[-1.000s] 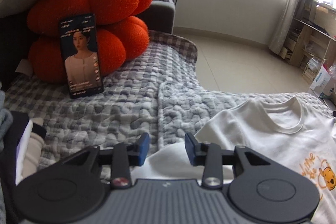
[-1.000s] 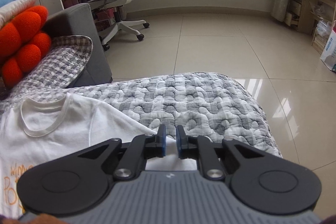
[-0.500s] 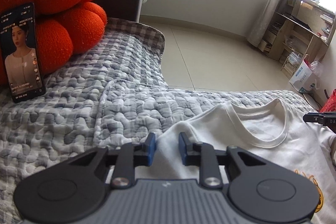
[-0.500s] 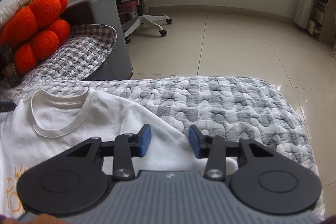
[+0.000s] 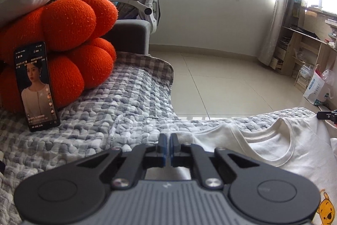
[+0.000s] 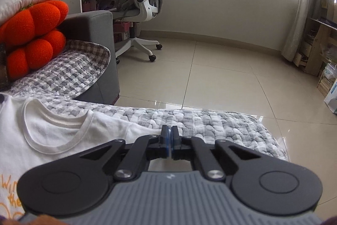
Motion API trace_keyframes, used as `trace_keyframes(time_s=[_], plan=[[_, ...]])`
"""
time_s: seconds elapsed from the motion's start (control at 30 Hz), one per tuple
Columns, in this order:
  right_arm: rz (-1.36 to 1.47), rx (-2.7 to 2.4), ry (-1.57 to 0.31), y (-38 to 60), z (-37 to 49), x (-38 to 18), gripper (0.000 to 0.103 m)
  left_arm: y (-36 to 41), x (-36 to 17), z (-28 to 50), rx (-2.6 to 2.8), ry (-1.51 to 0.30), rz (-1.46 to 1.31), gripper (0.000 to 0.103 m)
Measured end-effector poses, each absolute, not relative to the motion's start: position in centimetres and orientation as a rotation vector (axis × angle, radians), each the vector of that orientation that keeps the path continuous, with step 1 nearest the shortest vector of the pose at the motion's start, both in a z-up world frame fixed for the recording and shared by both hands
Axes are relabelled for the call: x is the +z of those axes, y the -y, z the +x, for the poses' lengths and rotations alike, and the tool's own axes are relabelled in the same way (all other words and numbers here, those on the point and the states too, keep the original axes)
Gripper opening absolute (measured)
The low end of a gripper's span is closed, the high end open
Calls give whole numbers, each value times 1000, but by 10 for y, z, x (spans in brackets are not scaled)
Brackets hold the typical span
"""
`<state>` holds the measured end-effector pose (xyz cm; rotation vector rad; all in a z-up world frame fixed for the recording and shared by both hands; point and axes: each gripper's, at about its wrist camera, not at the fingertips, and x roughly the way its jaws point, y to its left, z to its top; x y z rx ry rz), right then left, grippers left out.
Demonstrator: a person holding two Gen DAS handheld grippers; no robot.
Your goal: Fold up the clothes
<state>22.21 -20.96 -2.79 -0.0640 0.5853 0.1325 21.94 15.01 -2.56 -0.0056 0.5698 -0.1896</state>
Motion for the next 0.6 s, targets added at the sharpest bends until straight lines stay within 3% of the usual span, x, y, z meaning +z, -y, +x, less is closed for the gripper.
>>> trace_keyframes(time_s=[0.2,0.3,0.33,0.4,0.43,0.47,0.6], plan=[[-70,144,-635,201,240,-37,2,-148,-39,235,-183,-627,0,4],[-62,177,-645,201,242,-38,5,-147,-47,238,-196,-663,30,9],[-58,189,-645,201,242,-37,13,-148,-45,237,-202,-650,28,10],[-51,213,-646,201,242,-37,24,-150,-40,237,-216,-642,10,22],[-47,226,-647,201,242,-36,45,-151,-37,239,-230,-642,-4,31],[-46,243,-642,200,242,-35,56,-150,-35,241,-247,-647,-12,35],[-78,283,-641,187,243,-36,56,-141,-38,254,-296,-717,-11,35]])
